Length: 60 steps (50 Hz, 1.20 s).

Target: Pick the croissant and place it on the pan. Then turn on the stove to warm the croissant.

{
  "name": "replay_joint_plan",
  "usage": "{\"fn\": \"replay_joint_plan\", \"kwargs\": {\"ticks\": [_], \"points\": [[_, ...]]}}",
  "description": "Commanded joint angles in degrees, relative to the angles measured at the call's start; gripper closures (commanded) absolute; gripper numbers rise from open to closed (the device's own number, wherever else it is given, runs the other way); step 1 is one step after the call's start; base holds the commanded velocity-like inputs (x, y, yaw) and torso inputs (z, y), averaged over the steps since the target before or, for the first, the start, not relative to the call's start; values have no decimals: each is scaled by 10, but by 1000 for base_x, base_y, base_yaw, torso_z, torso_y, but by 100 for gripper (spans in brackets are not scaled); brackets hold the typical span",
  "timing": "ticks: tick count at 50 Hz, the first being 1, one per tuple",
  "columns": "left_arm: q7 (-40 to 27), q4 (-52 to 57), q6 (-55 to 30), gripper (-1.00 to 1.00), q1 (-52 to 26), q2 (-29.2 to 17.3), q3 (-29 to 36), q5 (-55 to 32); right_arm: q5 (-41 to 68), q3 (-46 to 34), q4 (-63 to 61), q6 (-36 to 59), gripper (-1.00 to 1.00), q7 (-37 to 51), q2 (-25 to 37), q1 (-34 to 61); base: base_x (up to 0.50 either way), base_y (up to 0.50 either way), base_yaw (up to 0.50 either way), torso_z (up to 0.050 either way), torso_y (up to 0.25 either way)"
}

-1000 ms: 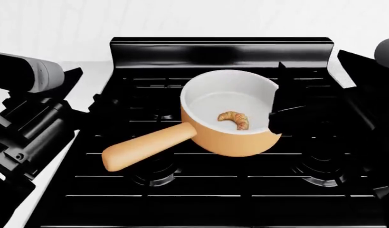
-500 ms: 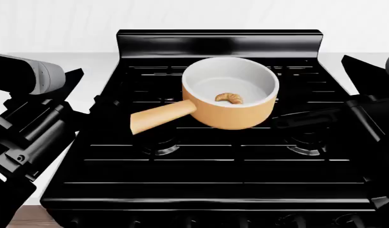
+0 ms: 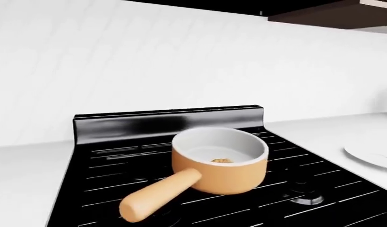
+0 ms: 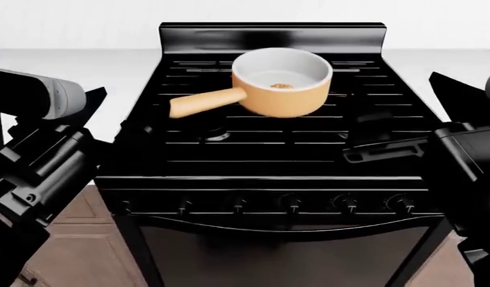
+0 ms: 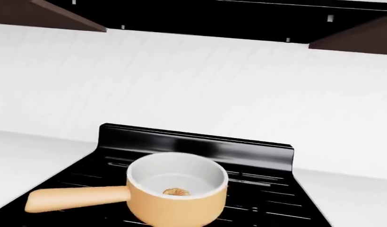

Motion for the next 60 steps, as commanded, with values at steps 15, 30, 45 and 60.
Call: {"fn": "replay_joint_plan", "kwargs": {"ticks": [15, 30, 45, 60], "points": [[21, 10, 21, -100, 8, 4, -17, 14, -8, 0, -3, 4, -100, -1, 3, -8, -122, 0, 0, 0, 0], [18, 21, 22, -100, 8, 1, -17, 17, -3, 5, -29, -11, -100, 10, 23, -21, 0, 0, 0, -7, 0], [20, 32, 26, -100, 14, -5, -22, 20, -13, 6, -41, -27, -100, 15, 35, -40, 0, 0, 0, -50, 0], [20, 36, 28, -100, 16, -9, -24, 22, 4, 7, -86, -44, -100, 54, 57, -56, 0, 0, 0, -50, 0]]}}
